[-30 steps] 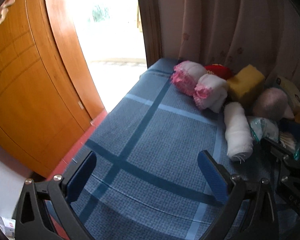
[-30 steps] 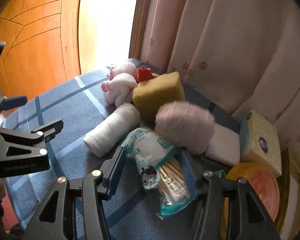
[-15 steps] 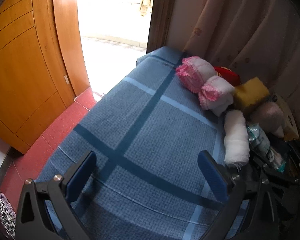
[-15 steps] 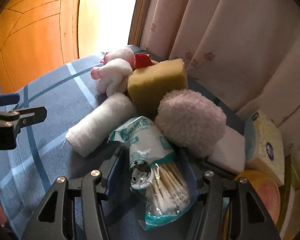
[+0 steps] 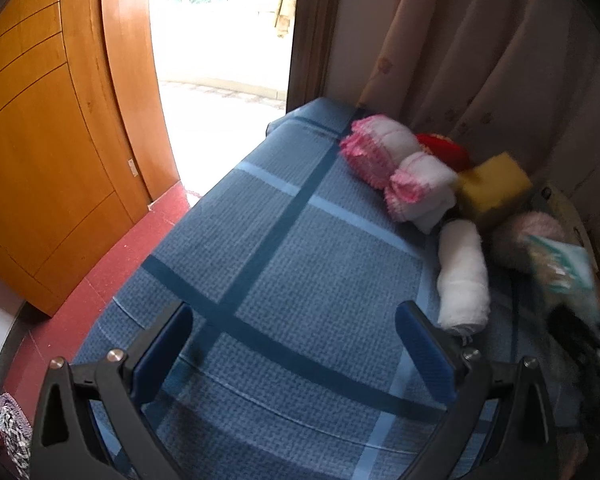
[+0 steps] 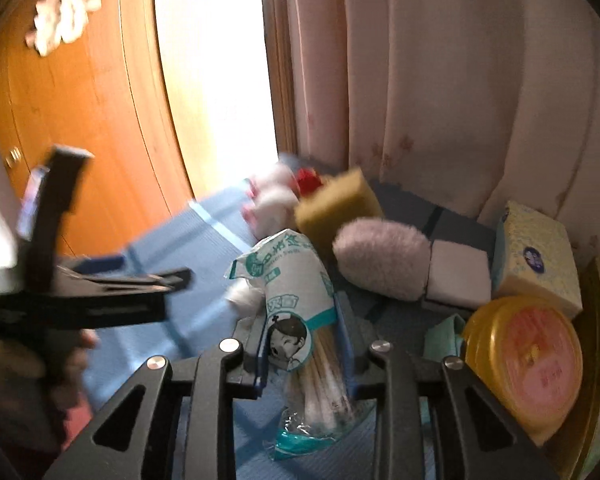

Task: Organize soft objects
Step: 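Close the left tool around the white rolled towel and lift it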

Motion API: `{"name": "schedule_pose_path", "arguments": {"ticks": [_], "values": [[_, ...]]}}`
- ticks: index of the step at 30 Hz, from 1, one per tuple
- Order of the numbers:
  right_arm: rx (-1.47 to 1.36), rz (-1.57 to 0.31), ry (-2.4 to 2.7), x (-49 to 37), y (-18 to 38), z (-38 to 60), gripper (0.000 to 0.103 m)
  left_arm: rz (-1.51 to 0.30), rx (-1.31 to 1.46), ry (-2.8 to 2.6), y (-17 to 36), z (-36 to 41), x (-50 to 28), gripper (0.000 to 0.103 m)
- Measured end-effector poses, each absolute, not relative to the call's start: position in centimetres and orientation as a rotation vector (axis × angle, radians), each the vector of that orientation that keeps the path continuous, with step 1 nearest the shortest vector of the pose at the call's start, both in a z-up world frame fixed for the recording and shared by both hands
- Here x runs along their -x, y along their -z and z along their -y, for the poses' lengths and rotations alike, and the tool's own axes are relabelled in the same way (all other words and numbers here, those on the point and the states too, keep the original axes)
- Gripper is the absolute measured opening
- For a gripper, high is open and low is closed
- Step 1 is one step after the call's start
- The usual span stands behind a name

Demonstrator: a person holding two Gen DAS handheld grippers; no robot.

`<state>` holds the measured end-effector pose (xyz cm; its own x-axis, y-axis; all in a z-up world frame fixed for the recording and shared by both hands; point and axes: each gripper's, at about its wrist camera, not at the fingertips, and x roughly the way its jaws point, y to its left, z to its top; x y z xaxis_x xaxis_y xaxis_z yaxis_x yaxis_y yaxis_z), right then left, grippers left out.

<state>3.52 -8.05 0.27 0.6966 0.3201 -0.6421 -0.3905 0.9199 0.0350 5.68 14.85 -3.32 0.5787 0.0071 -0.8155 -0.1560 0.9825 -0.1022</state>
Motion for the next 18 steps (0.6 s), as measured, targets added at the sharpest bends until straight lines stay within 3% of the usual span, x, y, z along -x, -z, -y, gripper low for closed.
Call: {"name": "schedule_pose_path", "arguments": {"ticks": [9, 15, 18], "values": [[0.011, -0.537, -0.242, 1.1, -1.6, 11.1, 0.03, -0.823, 0.081, 0.001, 1.2, -12.2, -4.6, 0.101], [-0.018, -0.485, -0.205, 3.5, -2.4, 12.9, 0.03, -0.823, -0.037, 0.061, 1.1, -7.7, -6.5, 0.08], [-0.032, -0.477, -0.197, 3.8, -2.4, 13.4, 0.03, -0.868, -0.071, 0.083, 1.9, -5.2, -8.2, 0.059]]}}
